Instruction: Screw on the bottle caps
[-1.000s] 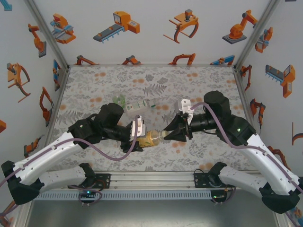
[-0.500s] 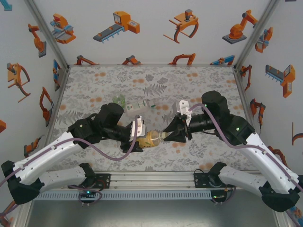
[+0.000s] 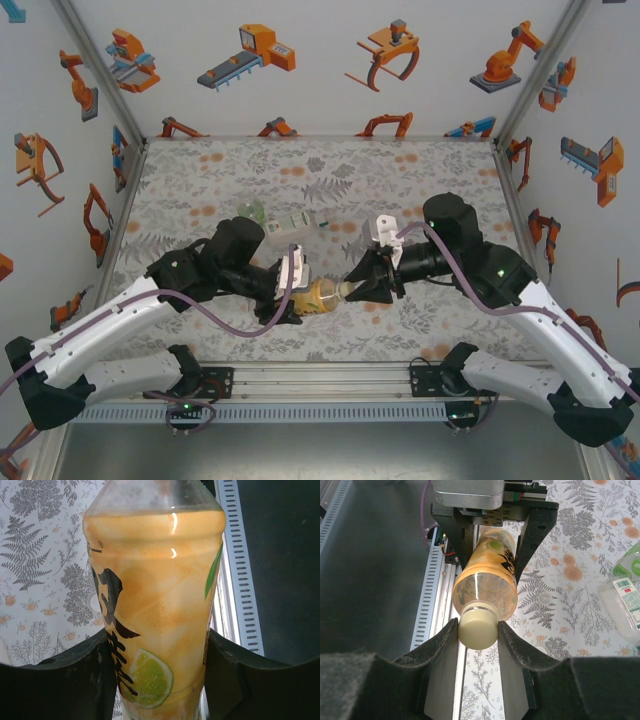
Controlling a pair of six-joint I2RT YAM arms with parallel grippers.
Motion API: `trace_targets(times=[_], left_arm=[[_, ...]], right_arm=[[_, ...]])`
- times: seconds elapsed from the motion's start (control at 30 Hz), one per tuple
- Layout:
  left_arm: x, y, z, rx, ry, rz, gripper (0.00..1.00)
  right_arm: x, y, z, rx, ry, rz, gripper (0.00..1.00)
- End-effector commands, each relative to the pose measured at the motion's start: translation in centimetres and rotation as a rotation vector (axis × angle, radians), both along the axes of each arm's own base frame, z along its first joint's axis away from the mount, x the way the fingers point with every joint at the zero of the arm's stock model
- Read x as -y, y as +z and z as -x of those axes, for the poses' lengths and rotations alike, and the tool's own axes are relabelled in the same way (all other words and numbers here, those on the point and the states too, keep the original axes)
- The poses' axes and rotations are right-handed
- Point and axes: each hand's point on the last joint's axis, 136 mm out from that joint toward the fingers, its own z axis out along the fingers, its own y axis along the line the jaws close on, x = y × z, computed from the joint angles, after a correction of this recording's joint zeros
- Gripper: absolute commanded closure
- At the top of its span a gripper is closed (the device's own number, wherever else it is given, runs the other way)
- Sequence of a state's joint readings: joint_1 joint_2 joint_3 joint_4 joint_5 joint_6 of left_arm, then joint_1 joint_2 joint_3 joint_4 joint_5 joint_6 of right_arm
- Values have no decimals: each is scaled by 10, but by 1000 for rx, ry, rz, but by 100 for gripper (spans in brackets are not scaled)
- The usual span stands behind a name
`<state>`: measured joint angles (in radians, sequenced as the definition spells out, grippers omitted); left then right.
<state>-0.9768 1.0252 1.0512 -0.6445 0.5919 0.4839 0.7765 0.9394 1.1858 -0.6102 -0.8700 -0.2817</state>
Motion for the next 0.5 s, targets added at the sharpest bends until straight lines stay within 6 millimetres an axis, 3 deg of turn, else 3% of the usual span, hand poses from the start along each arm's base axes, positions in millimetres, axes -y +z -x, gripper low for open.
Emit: trace_targets(times=[0.0,0.47], left_arm=[[7,28,4,34,-32,110,100],[8,28,5,23,-32,128,100]], right_arm=[[-1,3,2,64,8,-29,100],[2,8,8,88,14,-62,100]])
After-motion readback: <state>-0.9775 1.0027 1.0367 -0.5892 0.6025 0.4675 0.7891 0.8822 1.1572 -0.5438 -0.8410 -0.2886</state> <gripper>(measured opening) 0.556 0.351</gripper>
